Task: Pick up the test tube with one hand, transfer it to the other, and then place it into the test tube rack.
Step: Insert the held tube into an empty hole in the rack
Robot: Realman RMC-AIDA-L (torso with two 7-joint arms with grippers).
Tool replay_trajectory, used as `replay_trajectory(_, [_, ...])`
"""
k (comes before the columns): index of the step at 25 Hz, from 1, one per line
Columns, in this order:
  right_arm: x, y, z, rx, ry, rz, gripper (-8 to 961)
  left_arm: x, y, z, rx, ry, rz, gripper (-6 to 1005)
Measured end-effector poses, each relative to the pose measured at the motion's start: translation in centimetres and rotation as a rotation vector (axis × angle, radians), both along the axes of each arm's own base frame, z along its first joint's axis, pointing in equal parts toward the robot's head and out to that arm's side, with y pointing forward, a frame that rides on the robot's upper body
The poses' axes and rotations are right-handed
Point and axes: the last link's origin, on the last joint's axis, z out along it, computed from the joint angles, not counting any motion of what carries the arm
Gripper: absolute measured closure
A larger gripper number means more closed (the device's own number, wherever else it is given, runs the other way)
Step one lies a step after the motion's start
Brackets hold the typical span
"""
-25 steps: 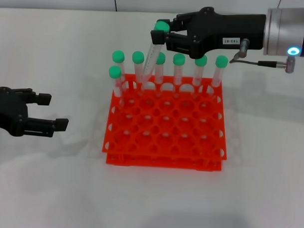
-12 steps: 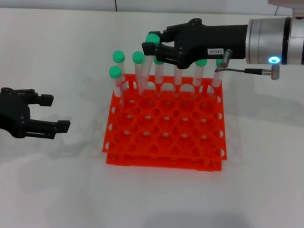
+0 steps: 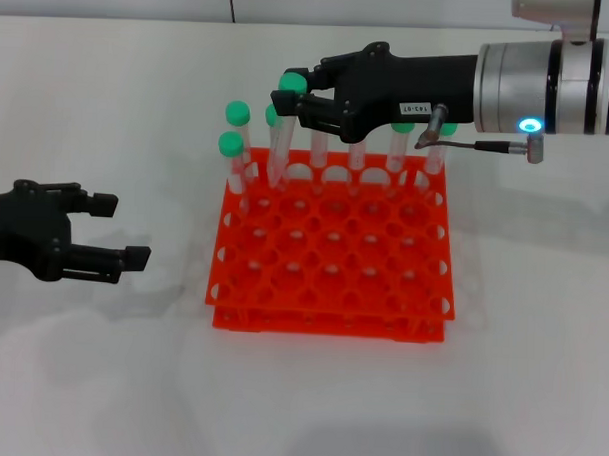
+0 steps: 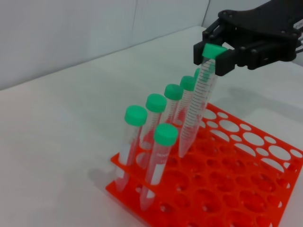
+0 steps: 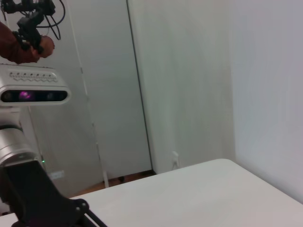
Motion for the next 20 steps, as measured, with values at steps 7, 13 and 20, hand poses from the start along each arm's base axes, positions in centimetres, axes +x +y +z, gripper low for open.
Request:
replay_trajectory(7, [0.17, 0.22, -0.44, 0.013, -0.019, -0.011, 688, -0.08, -0.05, -0.18, -0.006, -0.001, 0.000, 109])
replay_trajectory(13, [0.03, 0.31, -0.64, 0.016, -0.027, -0.009, 688, -0.04, -0.01, -0.18, -0.006, 0.000, -0.005, 109])
replay_trajectory(20, [0.00, 0.24, -0.78, 0.013, -0.032, -0.006, 688, -0.06, 0.02, -0.18, -0.004, 0.000, -0.004, 110])
